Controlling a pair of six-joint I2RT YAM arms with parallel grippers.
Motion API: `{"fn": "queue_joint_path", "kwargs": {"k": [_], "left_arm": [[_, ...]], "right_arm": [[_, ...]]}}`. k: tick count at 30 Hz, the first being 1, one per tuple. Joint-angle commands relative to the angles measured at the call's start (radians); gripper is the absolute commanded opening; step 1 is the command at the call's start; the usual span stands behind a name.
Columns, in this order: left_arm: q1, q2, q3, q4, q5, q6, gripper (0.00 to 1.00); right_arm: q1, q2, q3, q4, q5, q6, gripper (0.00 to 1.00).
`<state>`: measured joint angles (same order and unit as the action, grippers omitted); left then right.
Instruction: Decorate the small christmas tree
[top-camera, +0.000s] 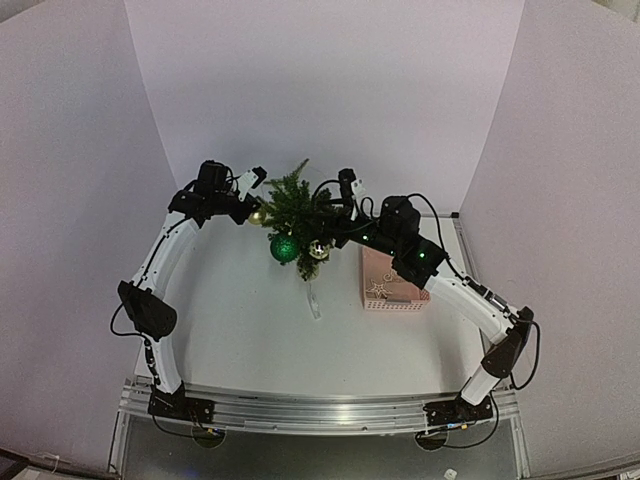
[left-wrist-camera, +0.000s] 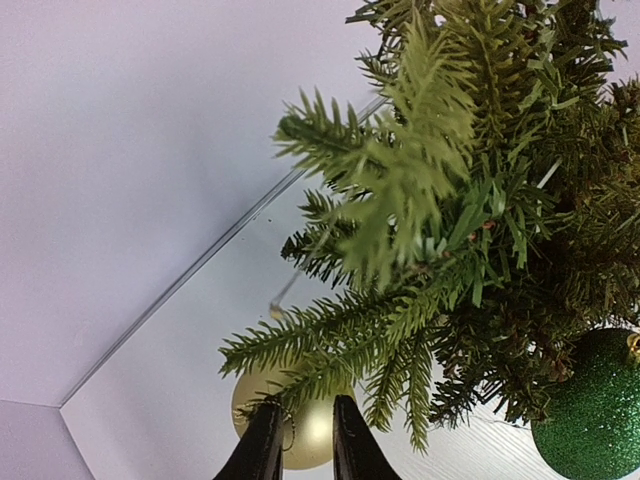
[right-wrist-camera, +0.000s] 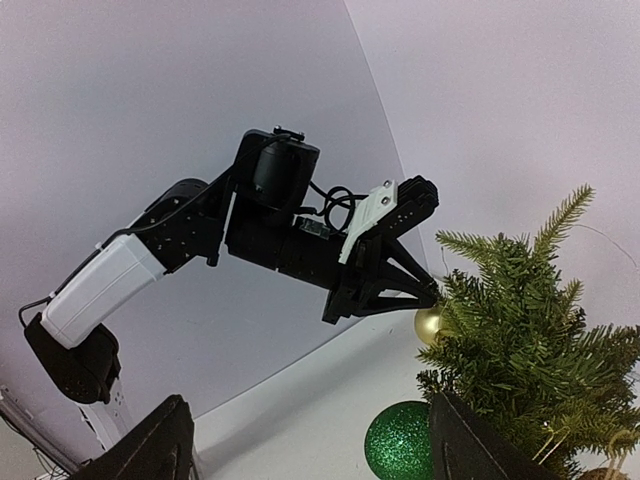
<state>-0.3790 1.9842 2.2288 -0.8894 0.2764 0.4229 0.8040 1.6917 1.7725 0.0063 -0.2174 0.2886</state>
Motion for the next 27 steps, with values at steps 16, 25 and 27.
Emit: {"fn": "queue_joint_path", "kwargs": {"k": [16,25,27], "left_arm": [[-0.003,-0.002,0.002,0.028,0.009,0.02,0.3],[-0.003,-0.002,0.047,0.005,0.015,0.046,0.32],[-0.004,-0.003,0.054,-0.006,0.032,0.052,0.34]], "right_arm": [[0.001,-0.021,0.024,0.017,-0.018,-0.005,0.79],[0.001,-0.017,0.033,0.016,-0.02,-0.009,0.79],[0.001,-0.015,0.037,0.017,-0.021,-0.012,0.79]]}}
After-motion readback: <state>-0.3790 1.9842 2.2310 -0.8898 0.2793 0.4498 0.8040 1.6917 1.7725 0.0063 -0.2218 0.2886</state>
